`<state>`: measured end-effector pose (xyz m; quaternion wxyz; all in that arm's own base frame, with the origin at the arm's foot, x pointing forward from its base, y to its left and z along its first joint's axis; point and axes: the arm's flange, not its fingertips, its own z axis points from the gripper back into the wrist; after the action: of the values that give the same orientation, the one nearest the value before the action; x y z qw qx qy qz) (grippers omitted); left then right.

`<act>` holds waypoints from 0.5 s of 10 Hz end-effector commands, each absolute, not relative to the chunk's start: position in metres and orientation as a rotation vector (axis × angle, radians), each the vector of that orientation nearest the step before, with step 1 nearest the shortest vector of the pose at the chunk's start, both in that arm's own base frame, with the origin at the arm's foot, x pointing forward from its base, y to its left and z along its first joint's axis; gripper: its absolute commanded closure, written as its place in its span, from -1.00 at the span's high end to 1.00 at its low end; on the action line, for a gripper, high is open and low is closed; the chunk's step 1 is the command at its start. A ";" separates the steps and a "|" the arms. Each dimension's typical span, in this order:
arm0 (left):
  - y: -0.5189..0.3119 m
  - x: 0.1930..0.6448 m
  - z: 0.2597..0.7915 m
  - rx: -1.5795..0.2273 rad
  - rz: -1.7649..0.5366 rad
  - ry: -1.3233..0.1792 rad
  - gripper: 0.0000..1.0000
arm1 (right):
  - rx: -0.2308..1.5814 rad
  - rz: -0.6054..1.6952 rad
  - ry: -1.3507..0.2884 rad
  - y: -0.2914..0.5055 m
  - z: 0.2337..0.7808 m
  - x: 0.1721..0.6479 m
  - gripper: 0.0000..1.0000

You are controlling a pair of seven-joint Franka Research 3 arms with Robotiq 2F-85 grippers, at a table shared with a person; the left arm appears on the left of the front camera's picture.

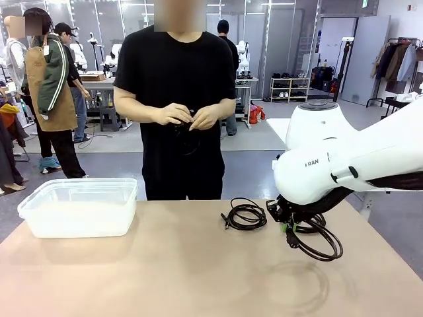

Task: Organize and store the cables.
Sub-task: Place the Power Cable into the Organizing box.

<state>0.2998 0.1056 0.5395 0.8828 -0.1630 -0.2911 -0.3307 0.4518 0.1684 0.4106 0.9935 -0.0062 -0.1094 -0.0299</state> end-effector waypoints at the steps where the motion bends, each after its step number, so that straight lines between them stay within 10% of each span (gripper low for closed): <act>1: 0.107 0.300 0.542 -0.342 -0.703 -0.606 1.00 | -0.012 -0.073 -0.216 0.162 0.410 0.454 -0.73; 5: 0.107 0.300 0.542 -0.342 -0.703 -0.606 1.00 | -0.012 -0.073 -0.216 0.162 0.410 0.454 -0.73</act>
<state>0.2998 0.1056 0.5395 0.8828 -0.1630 -0.2911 -0.3307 0.4536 0.1632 0.4084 0.9937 -0.0070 -0.1060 -0.0354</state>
